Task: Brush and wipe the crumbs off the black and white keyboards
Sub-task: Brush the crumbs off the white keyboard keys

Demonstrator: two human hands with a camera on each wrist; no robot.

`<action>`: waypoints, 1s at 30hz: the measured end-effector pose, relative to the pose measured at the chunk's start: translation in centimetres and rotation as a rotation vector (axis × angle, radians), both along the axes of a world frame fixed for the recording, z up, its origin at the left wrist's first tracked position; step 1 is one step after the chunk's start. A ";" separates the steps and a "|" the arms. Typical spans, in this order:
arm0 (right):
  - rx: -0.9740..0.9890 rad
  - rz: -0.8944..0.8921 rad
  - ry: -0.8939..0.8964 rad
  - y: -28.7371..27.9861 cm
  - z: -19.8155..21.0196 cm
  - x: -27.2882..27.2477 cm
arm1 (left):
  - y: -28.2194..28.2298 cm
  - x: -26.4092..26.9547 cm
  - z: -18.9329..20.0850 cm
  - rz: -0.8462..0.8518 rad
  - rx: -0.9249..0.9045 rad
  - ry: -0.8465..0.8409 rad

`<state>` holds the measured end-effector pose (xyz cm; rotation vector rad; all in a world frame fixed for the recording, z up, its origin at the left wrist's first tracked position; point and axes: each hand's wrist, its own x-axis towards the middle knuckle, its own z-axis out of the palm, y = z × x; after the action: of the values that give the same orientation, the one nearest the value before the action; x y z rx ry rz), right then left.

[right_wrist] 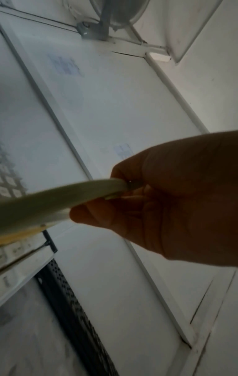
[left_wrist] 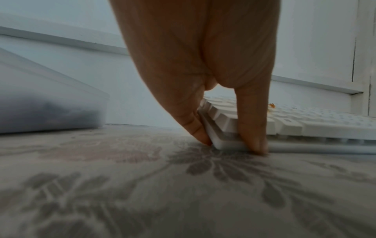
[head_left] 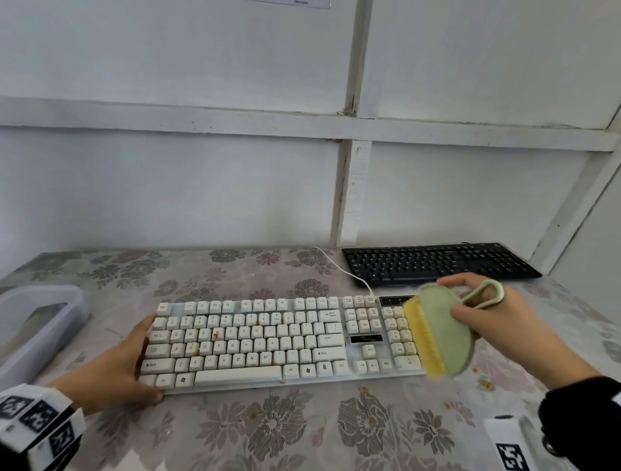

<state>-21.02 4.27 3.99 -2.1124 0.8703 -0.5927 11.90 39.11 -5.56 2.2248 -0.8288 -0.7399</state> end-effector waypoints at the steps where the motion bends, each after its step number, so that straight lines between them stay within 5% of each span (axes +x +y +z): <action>1: -0.020 -0.020 -0.036 0.0 0.2 0.4 | 0.0 0.0 0.0 0.001 0.009 0.002; 6: -0.075 -0.029 -0.128 0.8 0.0 2.7 | -0.1 0.0 0.1 -0.003 -0.001 0.013; 14: -0.017 0.087 0.129 1.9 -0.5 2.0 | -0.2 0.0 -0.1 0.007 0.038 0.006; 20: -0.074 -0.003 -0.021 1.2 1.1 2.9 | -0.1 0.0 0.1 -0.013 0.026 -0.010; 26: 0.017 0.097 0.156 1.5 0.4 2.5 | -0.1 0.0 -0.1 -0.019 0.005 -0.012; 30: -0.045 0.036 0.041 1.2 0.8 2.4 | 0.1 0.2 -0.2 -0.026 -0.001 -0.007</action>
<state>-18.59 5.43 4.83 -2.1829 0.8464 -0.5566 12.11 39.17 -5.72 2.2206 -0.8630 -0.7437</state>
